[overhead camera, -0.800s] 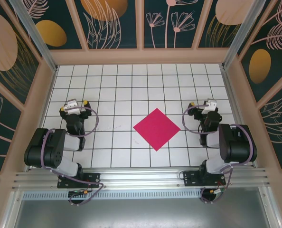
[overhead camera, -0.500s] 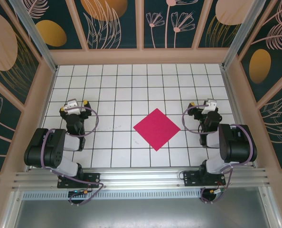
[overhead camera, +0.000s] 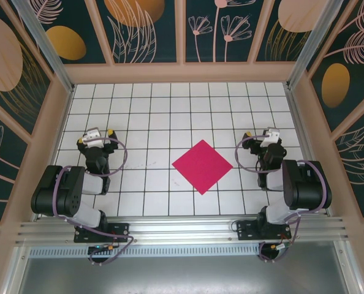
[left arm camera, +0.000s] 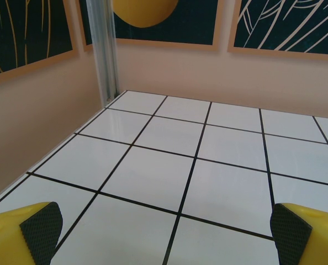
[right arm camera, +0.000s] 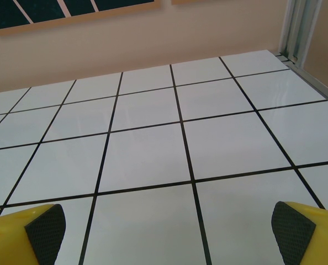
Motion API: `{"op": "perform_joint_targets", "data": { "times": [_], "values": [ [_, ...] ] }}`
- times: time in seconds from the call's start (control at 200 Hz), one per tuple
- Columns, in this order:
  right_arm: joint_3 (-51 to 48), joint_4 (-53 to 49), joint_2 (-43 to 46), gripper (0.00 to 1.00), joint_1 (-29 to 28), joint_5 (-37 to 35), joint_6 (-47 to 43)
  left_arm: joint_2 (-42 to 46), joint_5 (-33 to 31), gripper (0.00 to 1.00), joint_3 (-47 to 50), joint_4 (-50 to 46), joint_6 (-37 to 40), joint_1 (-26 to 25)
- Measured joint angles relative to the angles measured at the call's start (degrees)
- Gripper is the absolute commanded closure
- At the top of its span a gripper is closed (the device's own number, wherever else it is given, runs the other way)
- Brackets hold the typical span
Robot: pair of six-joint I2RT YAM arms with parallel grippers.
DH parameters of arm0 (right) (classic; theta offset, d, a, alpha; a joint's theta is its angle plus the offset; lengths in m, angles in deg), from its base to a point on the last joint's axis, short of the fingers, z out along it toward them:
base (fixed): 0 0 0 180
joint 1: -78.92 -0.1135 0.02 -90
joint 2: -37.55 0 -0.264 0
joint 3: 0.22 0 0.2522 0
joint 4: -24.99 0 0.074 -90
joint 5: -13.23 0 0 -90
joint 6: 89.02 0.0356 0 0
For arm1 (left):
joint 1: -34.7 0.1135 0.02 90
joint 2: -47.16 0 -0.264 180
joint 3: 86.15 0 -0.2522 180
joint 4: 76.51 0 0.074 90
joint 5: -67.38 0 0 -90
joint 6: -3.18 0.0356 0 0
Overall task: Fold a paper plane with a square sheet of paper (pick it up from the middle)
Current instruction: Rotate the square sheet of paper at the center of the table.
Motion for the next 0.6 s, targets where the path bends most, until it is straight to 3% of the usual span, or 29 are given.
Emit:
{"op": "perform_joint_targets", "data": {
  "times": [0.6],
  "values": [
    [0.90,-0.85,0.13,0.01,-0.17,0.00,-0.24,0.00,0.00,0.01,0.00,0.00,0.00,0.00]
  ]
}}
